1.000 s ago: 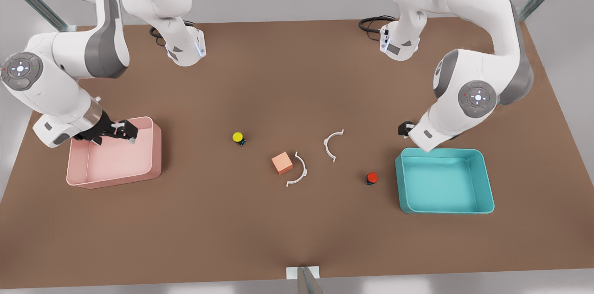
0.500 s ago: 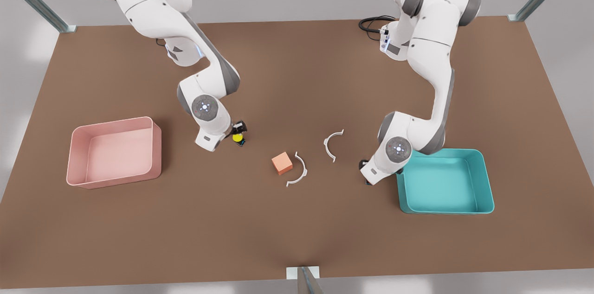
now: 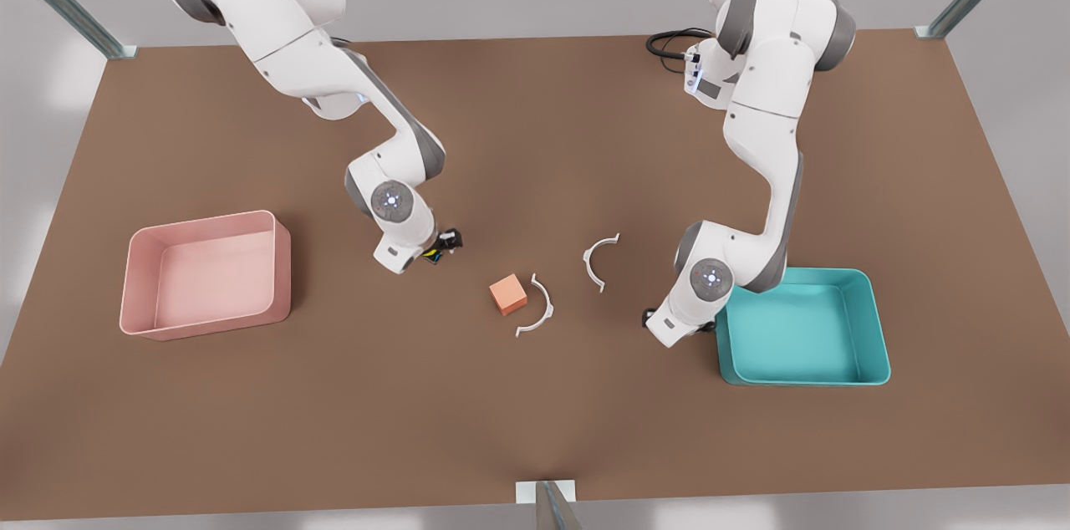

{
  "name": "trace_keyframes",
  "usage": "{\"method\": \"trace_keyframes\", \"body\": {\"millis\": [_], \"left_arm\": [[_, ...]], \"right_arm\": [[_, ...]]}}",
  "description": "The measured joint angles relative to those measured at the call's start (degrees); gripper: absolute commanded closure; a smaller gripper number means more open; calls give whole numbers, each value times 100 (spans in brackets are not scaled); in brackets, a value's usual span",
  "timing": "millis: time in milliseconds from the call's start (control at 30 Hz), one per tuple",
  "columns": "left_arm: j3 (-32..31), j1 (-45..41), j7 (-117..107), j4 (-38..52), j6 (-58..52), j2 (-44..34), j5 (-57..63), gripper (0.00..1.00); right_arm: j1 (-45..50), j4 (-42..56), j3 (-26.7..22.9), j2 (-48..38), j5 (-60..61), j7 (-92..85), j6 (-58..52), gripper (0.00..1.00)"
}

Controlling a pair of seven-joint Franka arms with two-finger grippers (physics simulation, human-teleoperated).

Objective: Place the red button in the blue storage box with the left arm, and place the yellow button in the pink storage box with the right arm

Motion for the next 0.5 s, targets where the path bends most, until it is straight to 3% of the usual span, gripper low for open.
{"method": "trace_keyframes", "body": {"millis": [233,500], "left_arm": [[0,1,-49,-8,65,30,7,51],[-1,1,-115,-7,63,20,21,56]], "right_arm": [[-36,-344,71,-70,-43,243,216,0],[23,-606,82,-98,-54,427,621,0]]}}
